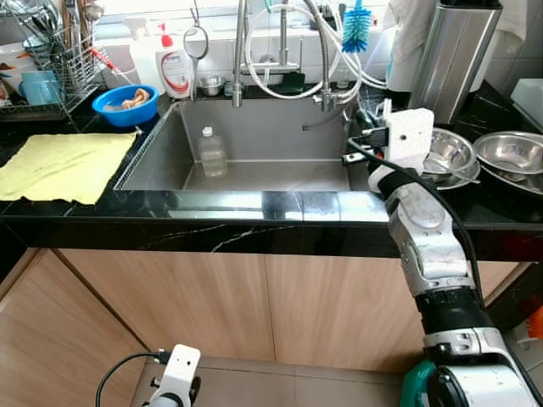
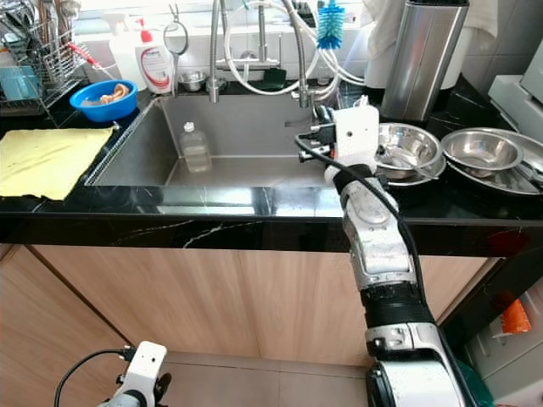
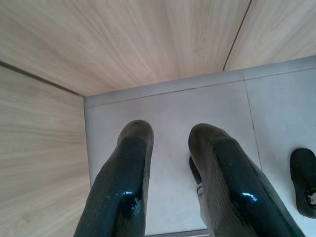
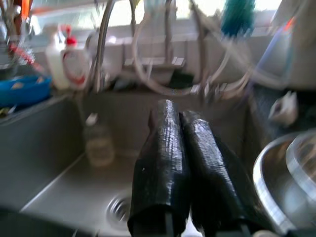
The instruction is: Kitchen organization
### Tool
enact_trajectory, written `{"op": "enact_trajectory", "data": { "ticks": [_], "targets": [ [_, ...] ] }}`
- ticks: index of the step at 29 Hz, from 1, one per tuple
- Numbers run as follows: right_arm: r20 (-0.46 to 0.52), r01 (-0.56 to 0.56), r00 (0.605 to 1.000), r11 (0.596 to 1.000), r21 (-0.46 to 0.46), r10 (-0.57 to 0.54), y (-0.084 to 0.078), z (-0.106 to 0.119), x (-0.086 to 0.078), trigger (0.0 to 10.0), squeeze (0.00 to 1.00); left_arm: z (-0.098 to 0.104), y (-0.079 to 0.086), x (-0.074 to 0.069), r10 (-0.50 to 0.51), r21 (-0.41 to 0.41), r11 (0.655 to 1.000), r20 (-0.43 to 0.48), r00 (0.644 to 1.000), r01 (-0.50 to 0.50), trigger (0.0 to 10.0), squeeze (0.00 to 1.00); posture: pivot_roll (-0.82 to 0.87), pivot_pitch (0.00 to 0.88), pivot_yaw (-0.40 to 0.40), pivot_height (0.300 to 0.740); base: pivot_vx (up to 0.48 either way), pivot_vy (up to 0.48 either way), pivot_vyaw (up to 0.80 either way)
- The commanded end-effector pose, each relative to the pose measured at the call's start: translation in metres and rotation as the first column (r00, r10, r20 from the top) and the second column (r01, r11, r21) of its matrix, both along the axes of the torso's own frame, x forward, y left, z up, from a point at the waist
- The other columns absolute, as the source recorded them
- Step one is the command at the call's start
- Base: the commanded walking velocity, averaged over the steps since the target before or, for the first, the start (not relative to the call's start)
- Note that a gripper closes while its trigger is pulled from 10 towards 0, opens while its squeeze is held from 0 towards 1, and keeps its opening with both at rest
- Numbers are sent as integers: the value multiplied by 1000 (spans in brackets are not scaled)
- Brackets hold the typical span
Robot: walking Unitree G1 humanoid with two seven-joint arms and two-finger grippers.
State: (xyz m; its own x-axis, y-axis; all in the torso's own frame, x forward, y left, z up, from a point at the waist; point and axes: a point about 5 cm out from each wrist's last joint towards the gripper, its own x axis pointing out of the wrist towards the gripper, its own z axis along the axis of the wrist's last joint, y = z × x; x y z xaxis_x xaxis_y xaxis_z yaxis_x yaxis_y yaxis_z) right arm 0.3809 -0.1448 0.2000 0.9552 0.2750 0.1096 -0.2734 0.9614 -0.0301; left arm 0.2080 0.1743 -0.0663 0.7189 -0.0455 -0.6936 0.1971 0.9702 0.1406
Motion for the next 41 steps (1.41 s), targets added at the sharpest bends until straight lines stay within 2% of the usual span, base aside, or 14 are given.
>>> {"op": "enact_trajectory", "data": {
  "ticks": [1, 8, 21, 30, 31, 32, 33, 34, 40, 41],
  "targets": [
    [-55, -43, 997, 997, 64, 47, 6, -6, 3, 10000, 0, 0, 4, -1, 17, 6, 1000, 0, 1000, -17, 10000, 0, -58, 0, 70, 740, 0, 0, 0],
    [-84, -65, 994, 989, 131, 76, 6, -12, 6, 10000, 0, 0, 4, -1, 21, 6, 1000, 1, 1000, -21, 10000, 0, -49, 0, 71, 740, 0, 0, 0],
    [-122, -17, 992, 998, 64, 24, -2, -24, 12, 10000, 0, -1, 4, -2, 18, 8, 1000, -1, 1000, -18, 10000, 0, -37, 0, 66, 740, 0, 0, 0],
    [-109, 2, 994, 998, 66, 5, 0, -29, 12, 10000, 0, -2, 3, -5, 22, 5, 1000, 0, 1000, -22, 10000, 0, -39, 0, 70, 740, 0, 0, 0],
    [-107, 4, 994, 998, 69, 4, 0, -28, 12, 10000, 353, -1, 8, -1, 31, 13, 999, -22, 999, -31, 10000, 0, -39, 0, 70, 740, 0, 0, 0],
    [-105, 3, 995, 997, 72, 4, 0, -27, 12, 10000, 769, -1, 11, 1, 36, 15, 999, -29, 999, -35, 10000, 0, -36, 0, 71, 740, 0, 0, 0],
    [-102, 6, 995, 998, 67, 1, 0, -27, 12, 10000, 906, 0, 11, 1, 36, 15, 999, -27, 999, -36, 10000, 0, -36, 0, 71, 740, 0, 0, 0],
    [-95, 10, 995, 998, 57, -5, 1, -26, 13, 10000, 953, 1, 10, 3, 37, 12, 999, -21, 999, -36, 10000, 0, -38, 0, 73, 740, 0, 0, 0],
    [-89, 23, 996, 997, 70, -17, -1, -24, 14, 10000, 918, 0, 11, 2, 43, 11, 999, -26, 999, -43, 10000, 0, -38, 0, 74, 740, 0, 0, 0],
    [-86, 26, 996, 997, 66, -20, -1, -23, 14, 10000, 882, -1, 13, 0, 51, 12, 999, -32, 998, -50, 10000, 0, -39, 0, 74, 740, 0, 0, 0]
  ]
}}
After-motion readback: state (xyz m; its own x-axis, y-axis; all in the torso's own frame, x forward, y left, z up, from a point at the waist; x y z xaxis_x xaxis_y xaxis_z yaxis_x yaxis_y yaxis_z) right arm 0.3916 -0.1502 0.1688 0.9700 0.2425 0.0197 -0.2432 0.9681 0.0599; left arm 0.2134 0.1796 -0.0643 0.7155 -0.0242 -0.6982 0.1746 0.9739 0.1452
